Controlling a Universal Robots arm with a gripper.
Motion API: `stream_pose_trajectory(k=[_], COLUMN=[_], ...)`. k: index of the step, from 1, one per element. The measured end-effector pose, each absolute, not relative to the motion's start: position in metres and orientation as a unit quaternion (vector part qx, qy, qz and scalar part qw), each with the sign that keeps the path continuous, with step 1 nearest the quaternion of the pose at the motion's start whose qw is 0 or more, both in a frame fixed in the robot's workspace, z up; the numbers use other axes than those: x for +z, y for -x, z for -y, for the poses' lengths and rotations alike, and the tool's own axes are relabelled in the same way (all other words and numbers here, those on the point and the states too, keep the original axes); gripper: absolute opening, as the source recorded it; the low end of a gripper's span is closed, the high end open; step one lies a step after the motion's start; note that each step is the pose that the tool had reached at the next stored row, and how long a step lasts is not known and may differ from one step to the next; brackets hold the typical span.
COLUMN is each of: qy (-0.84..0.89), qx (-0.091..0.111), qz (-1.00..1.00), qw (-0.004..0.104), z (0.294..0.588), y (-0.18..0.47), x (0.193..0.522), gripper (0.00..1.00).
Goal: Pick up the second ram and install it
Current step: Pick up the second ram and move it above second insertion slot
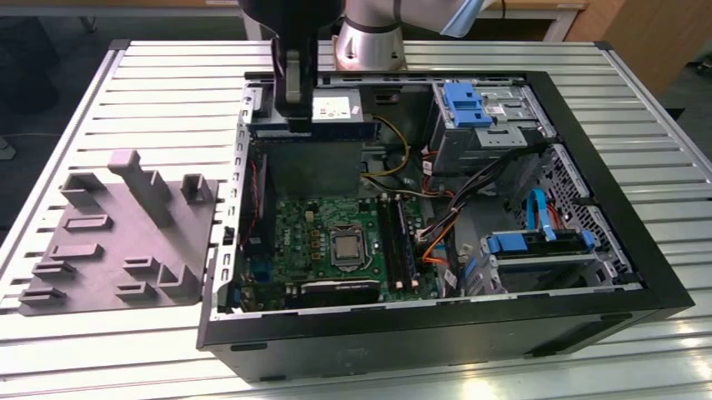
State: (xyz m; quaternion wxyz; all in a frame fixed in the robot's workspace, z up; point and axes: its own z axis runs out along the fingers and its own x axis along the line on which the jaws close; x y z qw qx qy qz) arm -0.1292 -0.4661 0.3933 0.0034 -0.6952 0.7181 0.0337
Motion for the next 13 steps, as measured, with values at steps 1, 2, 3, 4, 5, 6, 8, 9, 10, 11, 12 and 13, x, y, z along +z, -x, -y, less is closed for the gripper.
stream_pose_trajectory(k=[1,2,3,4,5,6,8,9,10,11,12,13], qy=[0.695,0.695,0.695,0.695,0.695,0.695,0.695,0.695,0.695,0.695,0.695,0.695], qx=[0.034,0.034,0.034,0.034,0.033,0.033,0.033,0.033,0.033,0.033,0.033,0.033], qz=[-0.718,-0.718,-0.718,-0.718,-0.718,-0.718,-0.718,-0.718,-0.718,-0.718,-0.718,-0.718], qw=[0.003,0.003,0.003,0.003,0.003,0.003,0.002,0.002,0.002,0.002,0.001,0.001], z=[0.466,0.466,0.466,0.466,0.466,0.466,0.466,0.466,0.466,0.466,0.466,0.466], y=[0.128,0.127,0.125,0.124,0.123,0.122,0.119,0.117,0.116,0.115,0.114,0.113], x=[0.393,0.392,0.392,0.391,0.391,0.39,0.389,0.388,0.387,0.387,0.386,0.386], gripper=[0.12,0.12,0.12,0.12,0.12,0.12,0.12,0.12,0.12,0.12,0.12,0.12])
